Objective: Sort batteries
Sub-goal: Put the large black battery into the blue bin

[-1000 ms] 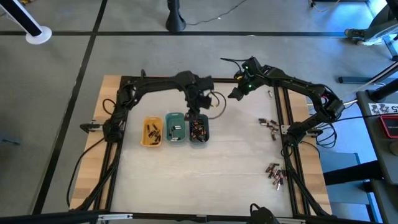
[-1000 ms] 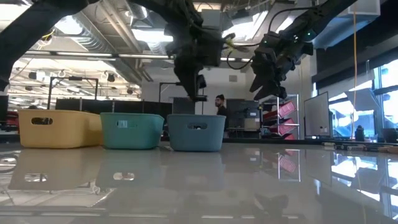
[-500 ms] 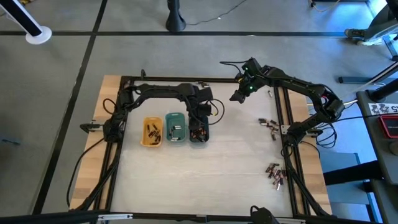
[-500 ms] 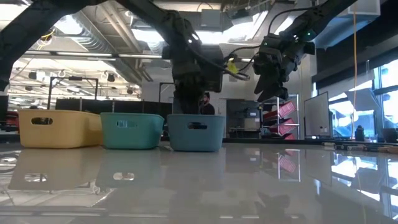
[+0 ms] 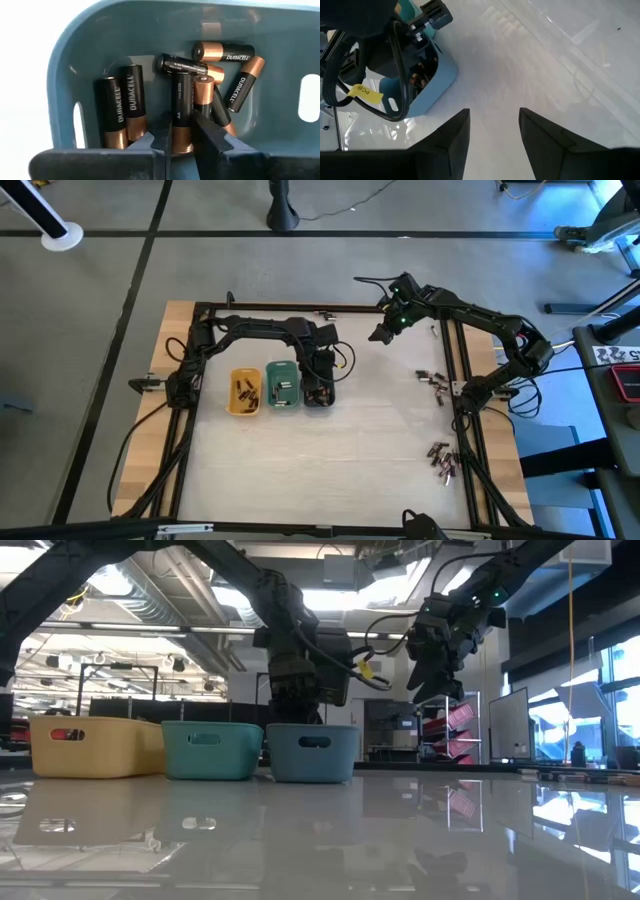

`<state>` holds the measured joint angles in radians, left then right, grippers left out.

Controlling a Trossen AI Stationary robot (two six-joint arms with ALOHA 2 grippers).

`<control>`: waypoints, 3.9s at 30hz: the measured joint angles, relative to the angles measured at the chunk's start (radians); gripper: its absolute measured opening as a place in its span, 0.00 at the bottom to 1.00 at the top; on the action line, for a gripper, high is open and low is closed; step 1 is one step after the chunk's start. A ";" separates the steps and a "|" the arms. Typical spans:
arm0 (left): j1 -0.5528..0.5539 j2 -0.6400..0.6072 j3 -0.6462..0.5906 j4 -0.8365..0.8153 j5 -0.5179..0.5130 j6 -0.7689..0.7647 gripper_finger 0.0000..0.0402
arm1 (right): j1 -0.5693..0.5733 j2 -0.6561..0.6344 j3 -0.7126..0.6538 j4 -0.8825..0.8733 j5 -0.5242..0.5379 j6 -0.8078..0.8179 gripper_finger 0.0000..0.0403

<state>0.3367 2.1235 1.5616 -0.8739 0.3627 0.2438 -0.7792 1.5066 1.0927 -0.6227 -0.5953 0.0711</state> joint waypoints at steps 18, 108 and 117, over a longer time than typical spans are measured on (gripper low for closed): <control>0.005 -0.008 0.043 -0.074 -0.024 0.026 0.39 | 0.000 0.000 0.000 0.000 0.000 0.026 0.43; 0.442 0.341 0.575 -0.006 -0.153 0.120 0.40 | 0.001 0.000 0.000 0.071 0.008 0.370 0.43; 0.427 0.335 0.576 0.013 -0.127 0.119 0.40 | 0.001 0.000 0.000 0.071 0.008 0.367 0.43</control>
<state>0.7637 2.4584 2.1377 -0.8604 0.2352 0.3628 -0.7784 1.5066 1.0931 -0.5522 -0.5869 0.4377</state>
